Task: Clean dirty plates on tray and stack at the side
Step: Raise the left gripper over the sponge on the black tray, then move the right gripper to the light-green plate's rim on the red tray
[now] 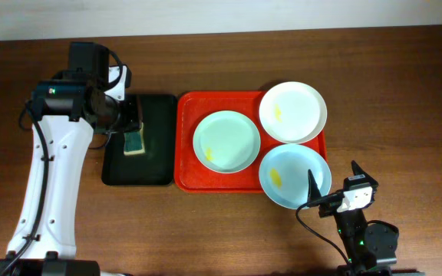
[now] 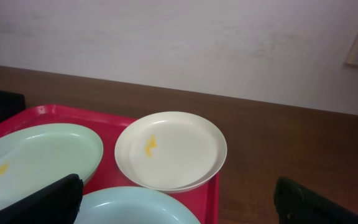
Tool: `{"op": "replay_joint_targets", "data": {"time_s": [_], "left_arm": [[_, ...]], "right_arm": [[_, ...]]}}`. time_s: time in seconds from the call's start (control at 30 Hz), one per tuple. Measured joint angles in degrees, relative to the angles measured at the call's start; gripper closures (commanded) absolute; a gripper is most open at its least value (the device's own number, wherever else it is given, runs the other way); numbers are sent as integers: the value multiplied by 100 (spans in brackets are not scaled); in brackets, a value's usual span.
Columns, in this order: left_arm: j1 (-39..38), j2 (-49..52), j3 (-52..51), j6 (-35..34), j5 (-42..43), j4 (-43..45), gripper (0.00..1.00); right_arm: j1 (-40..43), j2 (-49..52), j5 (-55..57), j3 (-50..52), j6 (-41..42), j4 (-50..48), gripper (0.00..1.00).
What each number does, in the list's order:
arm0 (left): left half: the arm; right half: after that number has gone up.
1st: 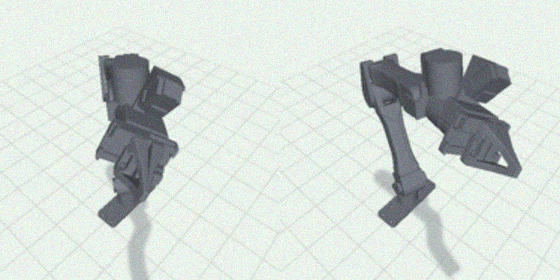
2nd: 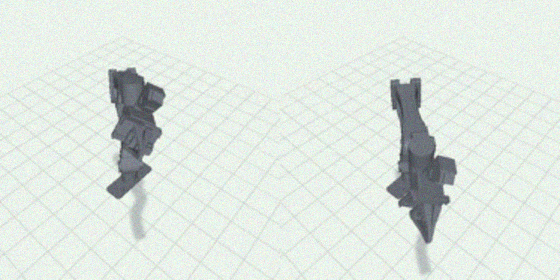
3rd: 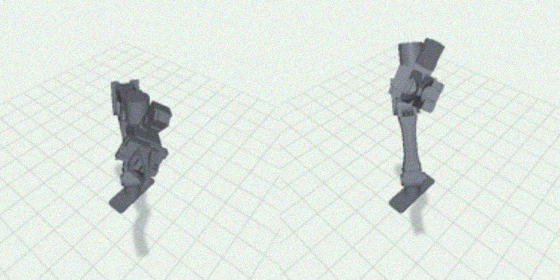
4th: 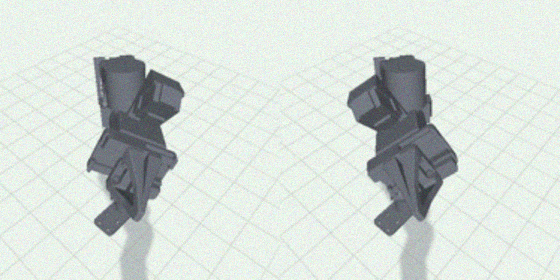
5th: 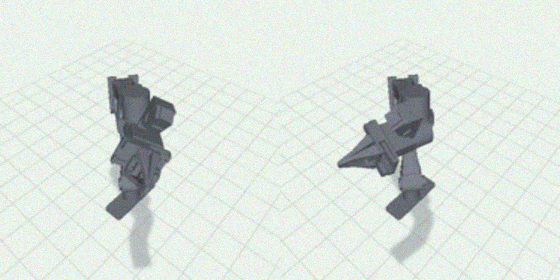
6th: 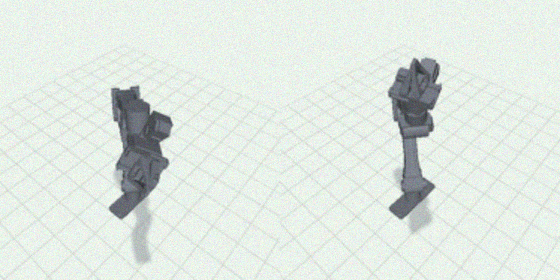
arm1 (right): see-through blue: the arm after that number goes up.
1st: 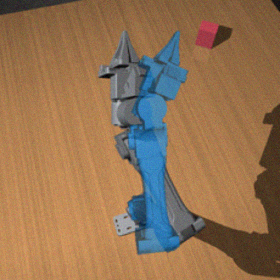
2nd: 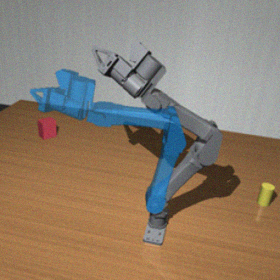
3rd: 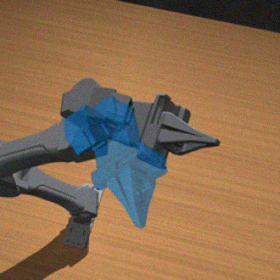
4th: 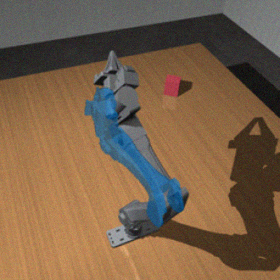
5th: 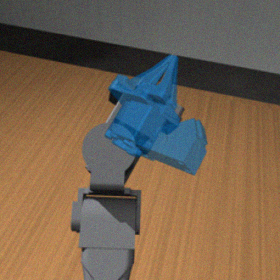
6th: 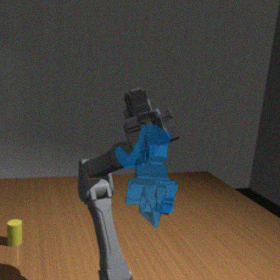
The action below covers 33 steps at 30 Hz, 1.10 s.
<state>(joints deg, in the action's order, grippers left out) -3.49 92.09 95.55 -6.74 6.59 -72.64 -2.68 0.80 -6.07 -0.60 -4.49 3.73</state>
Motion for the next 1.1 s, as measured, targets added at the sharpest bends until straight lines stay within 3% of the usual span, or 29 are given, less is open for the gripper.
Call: {"op": "replay_joint_targets", "data": {"time_s": [0.73, 0.9, 1.07, 1.1], "left_arm": [[0, 0, 0, 0, 0, -83, 66], [0, 0, 0, 2, 0, -256, 68], [0, 0, 0, 7, 0, -280, 77], [0, 0, 0, 0, -2, -313, 84]], "right_arm": [[0, 0, 0, 0, -2, -7, 1], [0, 0, -505, 0, 0, -81, 1], [0, 4, -1451, 0, 22, -590, 1], [0, 4, -1613, 0, 149, -588, 1]]}}
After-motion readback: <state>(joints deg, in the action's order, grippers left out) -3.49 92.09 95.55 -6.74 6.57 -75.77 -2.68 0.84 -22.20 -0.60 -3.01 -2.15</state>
